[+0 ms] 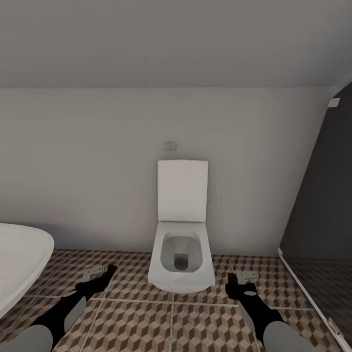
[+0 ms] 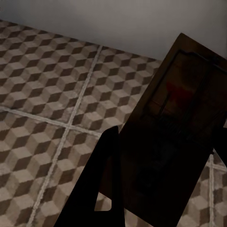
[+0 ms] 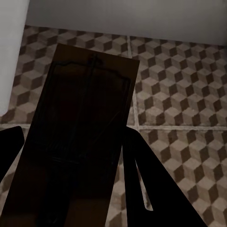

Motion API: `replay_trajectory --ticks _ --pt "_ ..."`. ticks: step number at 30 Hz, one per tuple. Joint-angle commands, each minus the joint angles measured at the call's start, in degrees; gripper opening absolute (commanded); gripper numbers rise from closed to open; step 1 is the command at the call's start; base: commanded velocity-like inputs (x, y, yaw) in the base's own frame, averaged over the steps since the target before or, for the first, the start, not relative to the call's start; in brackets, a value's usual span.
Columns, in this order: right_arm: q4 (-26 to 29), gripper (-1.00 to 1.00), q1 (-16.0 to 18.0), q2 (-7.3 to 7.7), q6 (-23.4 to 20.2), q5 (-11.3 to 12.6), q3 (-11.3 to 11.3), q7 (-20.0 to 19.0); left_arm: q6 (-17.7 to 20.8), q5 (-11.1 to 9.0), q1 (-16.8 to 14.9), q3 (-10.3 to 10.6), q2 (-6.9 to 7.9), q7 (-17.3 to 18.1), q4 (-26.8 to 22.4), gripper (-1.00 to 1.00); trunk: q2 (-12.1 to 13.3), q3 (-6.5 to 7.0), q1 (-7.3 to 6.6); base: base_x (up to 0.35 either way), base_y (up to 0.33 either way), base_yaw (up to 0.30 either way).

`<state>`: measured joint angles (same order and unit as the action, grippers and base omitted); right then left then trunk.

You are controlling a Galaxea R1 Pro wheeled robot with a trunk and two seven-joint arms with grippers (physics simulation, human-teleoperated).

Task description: Take the four mousetraps from the cabinet in the bathroom and place them on the bathroom floor. Make sure all four end up on the same floor surface, and ensure that at least two of them are either under or directly next to the same bathroom sink.

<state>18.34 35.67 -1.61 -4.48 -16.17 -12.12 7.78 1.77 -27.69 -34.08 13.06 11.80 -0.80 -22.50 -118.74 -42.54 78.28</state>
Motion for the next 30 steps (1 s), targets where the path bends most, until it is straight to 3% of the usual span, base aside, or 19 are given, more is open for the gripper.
replay_trajectory --ticks 1,20,30 --pt "0.11 -1.00 0.02 -0.06 -0.35 -0.47 -0.28 0.04 0.16 -0.52 -0.02 0.33 0.06 -0.08 -0.09 -1.00 -0.03 -0.06 -0.01 0.001 0.003 0.000" --pt "0.11 -1.00 0.02 0.11 -0.53 -0.50 -0.28 0.13 0.44 -0.34 -0.02 0.17 -0.71 -0.90 -0.05 -1.00 -0.03 -0.06 -0.01 0.000 0.000 0.000" --pt "0.16 -1.00 0.02 0.47 -0.53 -0.52 -0.28 0.13 0.66 -0.49 -0.02 0.28 -2.61 -0.62 -0.07 -1.00 -0.03 -0.06 -0.01 0.000 0.000 0.000"
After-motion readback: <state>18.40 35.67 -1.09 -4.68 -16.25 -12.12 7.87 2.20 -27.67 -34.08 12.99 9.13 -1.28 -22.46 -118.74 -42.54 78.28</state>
